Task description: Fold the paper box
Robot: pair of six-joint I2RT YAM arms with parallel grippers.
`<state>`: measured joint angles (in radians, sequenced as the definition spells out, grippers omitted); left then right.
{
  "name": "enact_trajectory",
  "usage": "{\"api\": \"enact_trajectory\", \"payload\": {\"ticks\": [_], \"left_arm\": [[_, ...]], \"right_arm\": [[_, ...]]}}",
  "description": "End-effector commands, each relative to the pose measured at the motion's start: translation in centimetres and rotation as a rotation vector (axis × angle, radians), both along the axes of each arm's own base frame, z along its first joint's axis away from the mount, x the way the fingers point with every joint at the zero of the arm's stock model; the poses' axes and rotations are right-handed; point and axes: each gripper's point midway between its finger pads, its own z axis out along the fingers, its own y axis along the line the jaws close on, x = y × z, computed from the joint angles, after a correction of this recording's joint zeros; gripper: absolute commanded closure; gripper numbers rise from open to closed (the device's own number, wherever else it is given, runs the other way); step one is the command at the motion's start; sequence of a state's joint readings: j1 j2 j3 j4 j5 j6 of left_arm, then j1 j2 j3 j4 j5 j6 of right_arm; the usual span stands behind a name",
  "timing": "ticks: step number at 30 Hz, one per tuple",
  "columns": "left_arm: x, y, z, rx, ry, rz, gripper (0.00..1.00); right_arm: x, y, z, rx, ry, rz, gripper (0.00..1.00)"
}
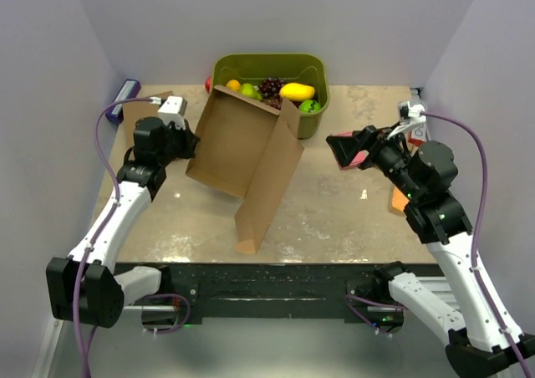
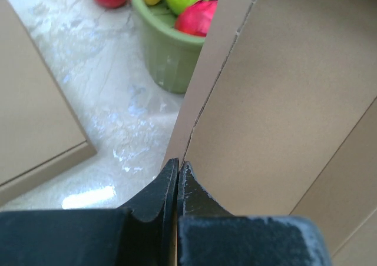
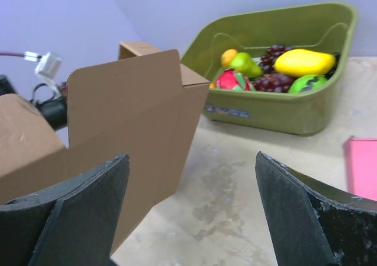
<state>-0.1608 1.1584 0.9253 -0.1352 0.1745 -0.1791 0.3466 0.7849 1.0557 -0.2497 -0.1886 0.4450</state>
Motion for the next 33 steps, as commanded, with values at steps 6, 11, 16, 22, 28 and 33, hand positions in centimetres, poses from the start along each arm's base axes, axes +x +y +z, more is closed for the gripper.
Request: {"api": "enact_trajectory", "payload": {"ticks": [6, 11, 16, 22, 28, 33], "left_arm": [[0.6, 1.2, -0.9, -0.130, 0.014, 0.000, 1.00], [0.7, 2.1, -0.8, -0.149, 0.007, 0.014, 1.00], [0.6, 2.5, -1.0, -0.138, 0.004, 0.031, 1.00], [0.7, 2.7, -1.2, -0.131, 0.006, 0.041, 1.00], [0.6, 2.7, -1.0, -0.132, 0.000, 0.040, 1.00], [0.4, 2.7, -0.7, -0.132, -0.011, 0.039, 1.00]], "right_arm": [[-2.3, 4.4, 1.7, 0.085, -0.026, 0.219, 0.07], [-3.7, 8.3, 2.0, 0.106, -0.007, 0.322, 0.09], [-5.3, 8.9, 3.9, 0.167, -0.040, 0.349, 0.08], [-7.0, 11.3, 4.8, 0.189, -0.015, 0.418, 0.14], [-7.3, 13.5, 5.0, 0.134, 0.040, 0.382, 0.19], [-4.4, 13.2, 0.5, -0.018, 0.187, 0.178, 0.32]]}}
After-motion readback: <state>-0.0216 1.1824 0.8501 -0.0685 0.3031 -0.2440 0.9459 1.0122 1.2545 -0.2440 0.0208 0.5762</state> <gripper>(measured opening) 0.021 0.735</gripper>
